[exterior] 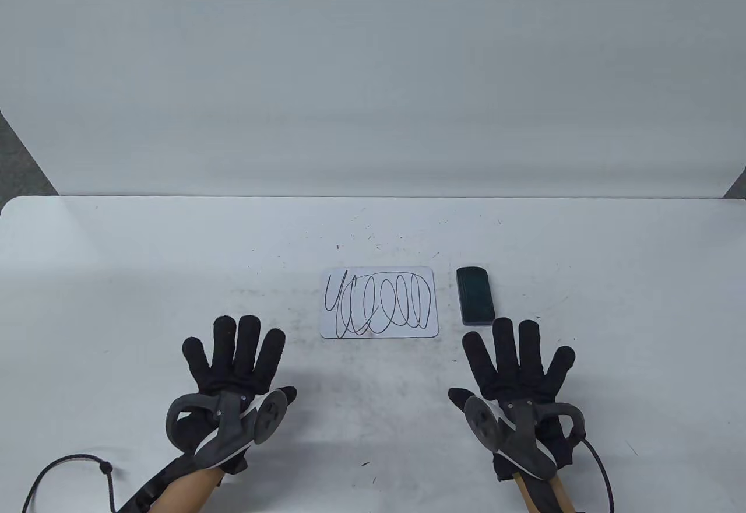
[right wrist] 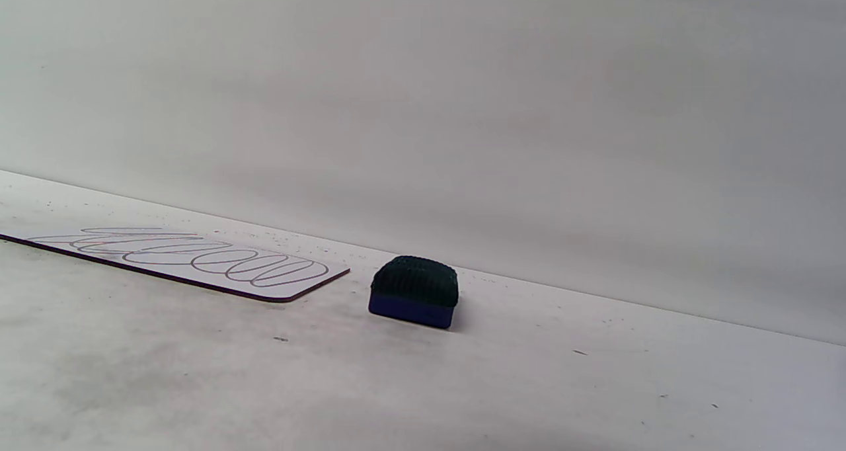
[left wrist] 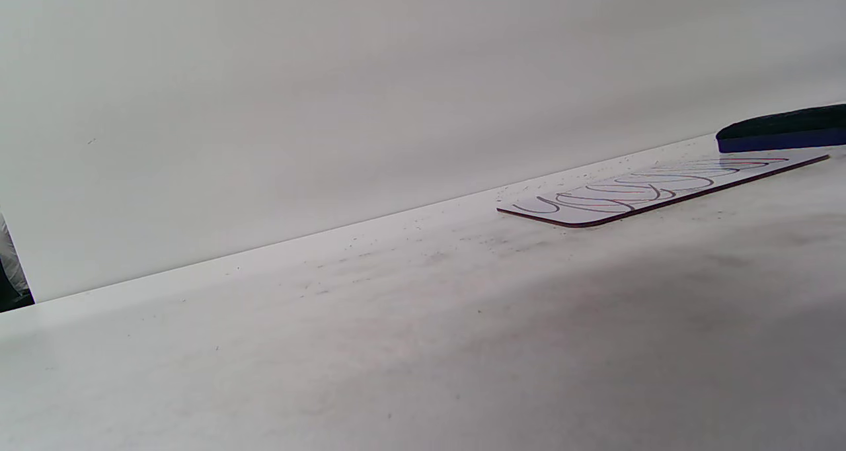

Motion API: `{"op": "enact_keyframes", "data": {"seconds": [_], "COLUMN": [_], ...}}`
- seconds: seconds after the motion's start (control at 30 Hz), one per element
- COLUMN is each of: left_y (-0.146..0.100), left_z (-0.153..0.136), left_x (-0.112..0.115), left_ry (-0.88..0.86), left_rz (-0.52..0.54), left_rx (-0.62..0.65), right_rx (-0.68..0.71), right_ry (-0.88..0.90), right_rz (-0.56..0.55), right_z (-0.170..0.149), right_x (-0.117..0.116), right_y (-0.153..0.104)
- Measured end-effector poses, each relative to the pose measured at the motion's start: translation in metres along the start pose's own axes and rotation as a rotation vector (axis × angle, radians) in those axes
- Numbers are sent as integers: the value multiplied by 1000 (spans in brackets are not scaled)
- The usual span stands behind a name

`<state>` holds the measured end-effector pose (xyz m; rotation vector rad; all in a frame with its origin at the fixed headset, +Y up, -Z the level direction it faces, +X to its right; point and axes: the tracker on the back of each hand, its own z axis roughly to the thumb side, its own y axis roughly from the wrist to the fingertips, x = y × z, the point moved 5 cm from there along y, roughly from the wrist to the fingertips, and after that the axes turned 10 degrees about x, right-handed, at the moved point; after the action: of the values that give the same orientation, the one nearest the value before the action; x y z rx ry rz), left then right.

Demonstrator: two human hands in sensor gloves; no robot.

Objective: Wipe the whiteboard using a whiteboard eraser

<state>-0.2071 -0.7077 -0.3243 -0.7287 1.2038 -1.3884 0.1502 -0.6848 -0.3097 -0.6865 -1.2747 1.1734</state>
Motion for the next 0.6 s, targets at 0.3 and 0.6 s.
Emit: {"op": "enact_keyframes", "data": {"seconds": [0.3, 0.6], "left_y": [-1, -1], "left_z": [2, 2], "left_x": [-1, -1], "left_ry": [-2, -21], "left_rz": [6, -2], "left_rx": [7, 13], "right_rx": [-17, 2], "right_ry": [3, 8], "right_rz": [25, 45], "right_z": [-2, 0], "right_x": [-1, -2], "right_y": [0, 5]}}
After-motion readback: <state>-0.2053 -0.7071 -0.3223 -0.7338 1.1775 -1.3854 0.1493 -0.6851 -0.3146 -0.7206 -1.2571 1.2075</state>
